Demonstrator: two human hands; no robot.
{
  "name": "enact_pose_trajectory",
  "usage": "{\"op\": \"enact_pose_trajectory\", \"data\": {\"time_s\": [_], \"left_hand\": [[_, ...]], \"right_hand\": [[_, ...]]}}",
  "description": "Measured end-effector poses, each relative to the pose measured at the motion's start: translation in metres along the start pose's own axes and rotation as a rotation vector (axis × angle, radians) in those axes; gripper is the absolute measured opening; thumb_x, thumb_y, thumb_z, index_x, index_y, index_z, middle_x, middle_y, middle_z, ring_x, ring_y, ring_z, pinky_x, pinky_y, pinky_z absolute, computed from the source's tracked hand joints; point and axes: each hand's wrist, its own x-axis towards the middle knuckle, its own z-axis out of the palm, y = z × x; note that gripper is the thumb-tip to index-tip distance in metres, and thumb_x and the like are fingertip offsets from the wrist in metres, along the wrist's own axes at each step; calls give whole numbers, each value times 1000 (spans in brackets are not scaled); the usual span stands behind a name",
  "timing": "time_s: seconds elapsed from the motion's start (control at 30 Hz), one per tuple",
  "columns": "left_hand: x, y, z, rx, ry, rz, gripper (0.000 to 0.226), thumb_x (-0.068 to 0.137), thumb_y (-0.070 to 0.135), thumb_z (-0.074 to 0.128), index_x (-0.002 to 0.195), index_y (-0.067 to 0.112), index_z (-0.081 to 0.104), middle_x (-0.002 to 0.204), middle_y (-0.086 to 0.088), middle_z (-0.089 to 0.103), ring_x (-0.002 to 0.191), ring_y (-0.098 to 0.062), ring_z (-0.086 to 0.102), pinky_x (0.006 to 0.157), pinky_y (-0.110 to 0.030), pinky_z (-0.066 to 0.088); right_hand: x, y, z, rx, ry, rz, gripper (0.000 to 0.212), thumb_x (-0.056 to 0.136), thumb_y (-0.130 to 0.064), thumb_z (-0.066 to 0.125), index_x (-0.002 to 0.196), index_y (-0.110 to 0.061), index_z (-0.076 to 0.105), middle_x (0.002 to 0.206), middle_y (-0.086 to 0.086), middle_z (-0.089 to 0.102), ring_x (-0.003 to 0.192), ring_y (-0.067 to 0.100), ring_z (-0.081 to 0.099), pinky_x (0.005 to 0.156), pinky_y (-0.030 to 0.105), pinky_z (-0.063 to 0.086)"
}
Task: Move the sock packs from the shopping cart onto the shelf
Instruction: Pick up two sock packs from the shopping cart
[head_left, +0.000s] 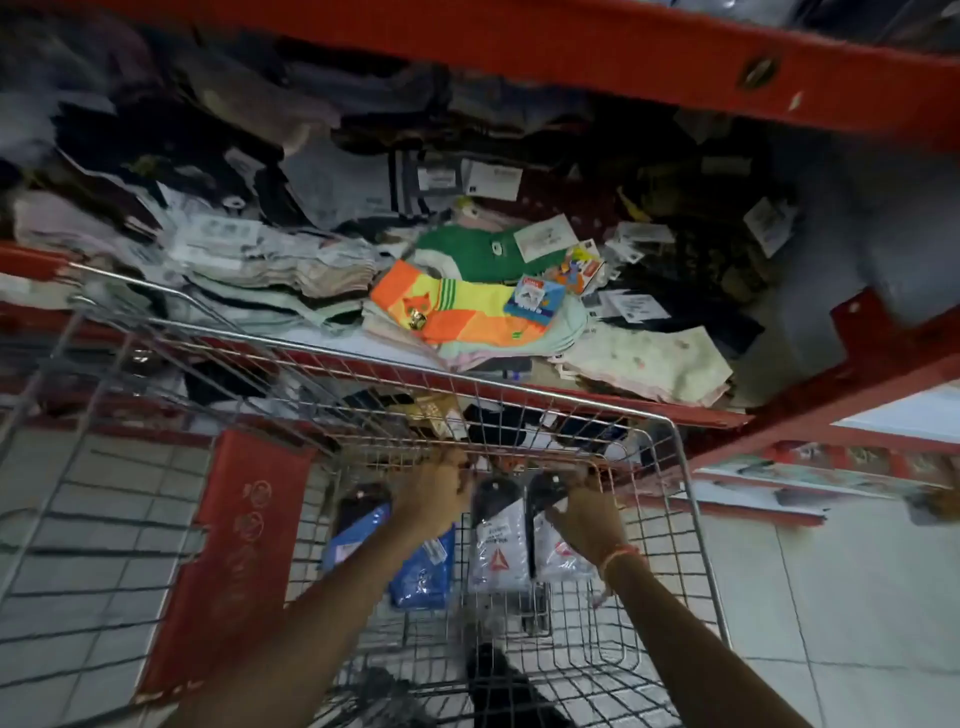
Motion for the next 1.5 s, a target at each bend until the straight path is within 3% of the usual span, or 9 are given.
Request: {"op": "enact_pose_trajectory", "data": {"time_s": [0.13,0.37,0.5,0.6,0.7,0.83,0.93,1.17,1.5], "left_hand": [[17,2,47,19,-213,-214,50,90,32,54,132,8,41,126,-23,53,109,-39,57,85,-41,47],[50,10,121,-66,-152,-297,76,86,42,59,148,24,19,153,-23,15,139,-40,21,111,-40,29],[51,12,151,-98,-104,-276,69,85,41,61,145,29,29,156,-22,-13,142,-43,9,108,-41,40],[38,11,152,-128,-82,-278,88,83,39,65,148,35,7,154,-23,-19,143,-40,5,107,-34,38],[24,10,151,-137,-24,-334,91,78,42,69,147,40,9,155,-23,-15,143,-42,4,109,-41,36],[16,12,154,-113,23,-403,95,72,48,71,145,43,11,154,-22,-6,139,-41,19,101,-45,47],[17,15,155,-81,-10,-453,100,71,46,74,144,46,6,151,-25,3,134,-43,29,99,-47,48],[12,15,148,-176,41,-456,100,69,43,75,144,46,10,148,-22,16,124,-38,42,94,-42,51],[-19,40,58,-208,195,-333,105,61,56,77,141,53,9,150,-20,26,85,-27,67,64,-29,56]], "right_hand": [[14,26,9,-26,-151,129,83,86,-22,67,150,-20,15,144,23,31,122,39,49,102,46,48],[56,51,26,87,-159,116,75,84,-19,69,145,-29,27,139,23,36,112,39,56,96,46,52],[65,61,32,6,-196,74,79,89,-17,64,151,-31,17,150,23,21,113,39,57,96,40,52],[62,63,35,-19,-223,52,82,92,-23,61,152,-30,7,153,22,14,123,43,50,101,45,49],[60,57,40,15,-182,79,78,90,-41,60,151,-26,14,146,24,22,118,45,52,94,49,53],[61,43,52,-67,-143,164,97,79,-56,68,150,-25,10,144,25,22,121,46,48,92,47,53],[63,38,58,-135,-146,216,106,74,-50,73,151,-29,3,146,25,18,123,44,44,88,45,55],[55,36,51,-83,-61,179,98,77,-46,71,150,-29,9,142,23,22,121,48,44,89,49,55],[-9,9,-9,-21,82,23,105,72,-54,73,150,-31,7,151,24,18,127,46,45,95,51,53]]}}
